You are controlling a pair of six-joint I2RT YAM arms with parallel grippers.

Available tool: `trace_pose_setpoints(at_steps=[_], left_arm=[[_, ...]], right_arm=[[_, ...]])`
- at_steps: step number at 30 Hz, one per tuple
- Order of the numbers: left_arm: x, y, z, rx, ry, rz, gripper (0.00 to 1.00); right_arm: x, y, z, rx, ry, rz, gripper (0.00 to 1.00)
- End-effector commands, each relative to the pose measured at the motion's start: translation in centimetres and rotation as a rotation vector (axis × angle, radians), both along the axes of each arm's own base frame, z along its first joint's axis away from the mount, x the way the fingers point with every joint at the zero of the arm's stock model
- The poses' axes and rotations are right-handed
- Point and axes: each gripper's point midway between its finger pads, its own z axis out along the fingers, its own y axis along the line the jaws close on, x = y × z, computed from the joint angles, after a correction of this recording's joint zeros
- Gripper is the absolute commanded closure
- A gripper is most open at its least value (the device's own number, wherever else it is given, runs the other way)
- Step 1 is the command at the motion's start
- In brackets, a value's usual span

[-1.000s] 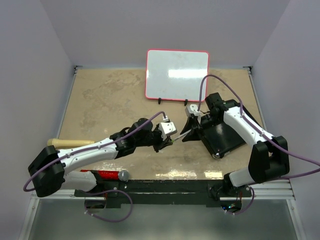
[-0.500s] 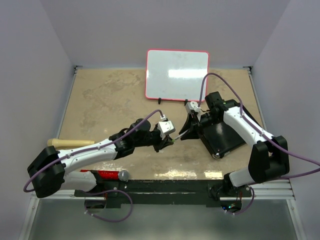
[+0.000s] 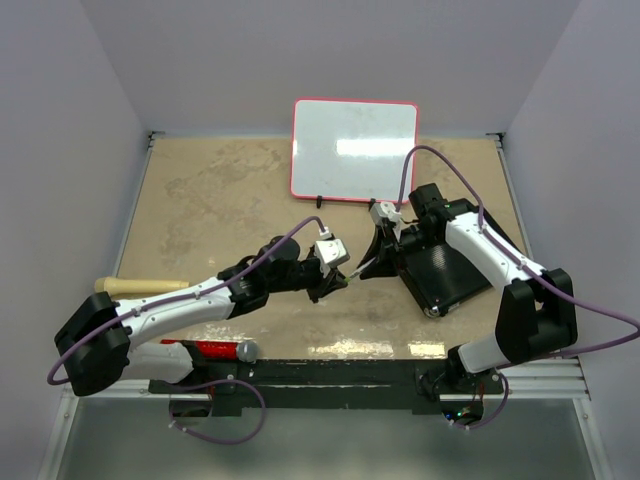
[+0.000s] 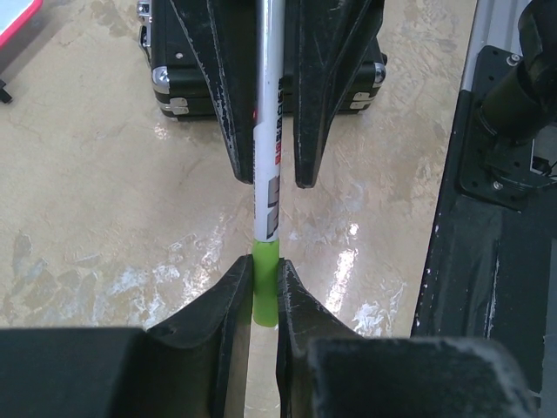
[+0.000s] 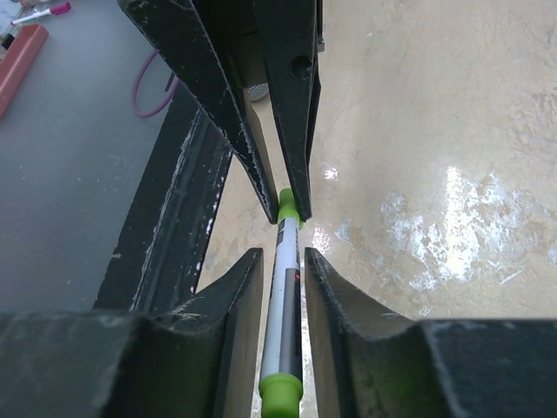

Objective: Write a sentence on the whiteboard
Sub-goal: Open the whiteboard marker at the center of the board.

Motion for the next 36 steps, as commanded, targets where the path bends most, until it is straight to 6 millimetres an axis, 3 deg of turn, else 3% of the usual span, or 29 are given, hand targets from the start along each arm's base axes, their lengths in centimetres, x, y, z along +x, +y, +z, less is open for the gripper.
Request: trace_pose_setpoints(at_steps=[1,5,11,13,16,19,21,22,23,26,32,35,36], left_arm=[[0.1,-0.4,0.8,-0.050,-0.018,-0.015,1.00],[0.2,-0.5,0.8,-0.056,-0.018,-0.015,1.00],[0.4,-0.5,0.8,-0.061,-0.016,-0.012,1.00],[0.4,-0.5,0.9,-0.062,-0.017,-0.014,1.00],[0.5,-0.4,0.8,-0.060,-0.016,-0.014,1.00],[0.4,-0.2,0.4,-0.046,-0.021,-0.024,1.00],[0.2,0.5,-0.6,0.021,-0.070,-0.063,1.00],[0.1,1.0,-0.8,0.048,-0.105,-0.084,1.00],[0.1,2.0,-2.1,0.122,-0.154,-0.109,1.00],[0.8,4.1,-3.5,0.254,-0.247,-0.113,1.00],[2.3,7.7,-5.1,0.378,-0.236,-0.063,1.00],[3.7,7.9,-3.5,0.288,-0.200,0.060,1.00],[4.6,8.4,-3.0,0.256,-0.175,0.124,1.00]], right_arm=[[-0.3,0.5,1.1,0.051,0.014,0.014,0.67],[-0.4,0.5,1.0,0.052,0.019,0.016,0.66],[-0.4,0.5,1.0,0.053,0.021,0.014,0.73],[-0.3,0.5,0.8,0.050,0.025,0.015,0.77],[-0.4,0.5,1.0,0.058,0.019,0.022,0.99],[-0.2,0.3,1.6,0.039,-0.036,0.036,1.00],[0.8,-0.1,2.3,0.014,-0.068,0.021,1.00],[1.5,-0.4,3.6,0.026,-0.086,0.015,1.00],[2.2,-1.0,4.4,0.040,-0.109,0.004,1.00],[6.2,-3.9,6.6,0.040,-0.149,-0.135,1.00],[6.8,-4.6,8.2,0.053,-0.202,-0.163,1.00],[6.5,-5.0,7.6,0.019,-0.196,-0.192,1.00],[7.8,-4.9,7.9,0.027,-0.187,-0.245,1.00]])
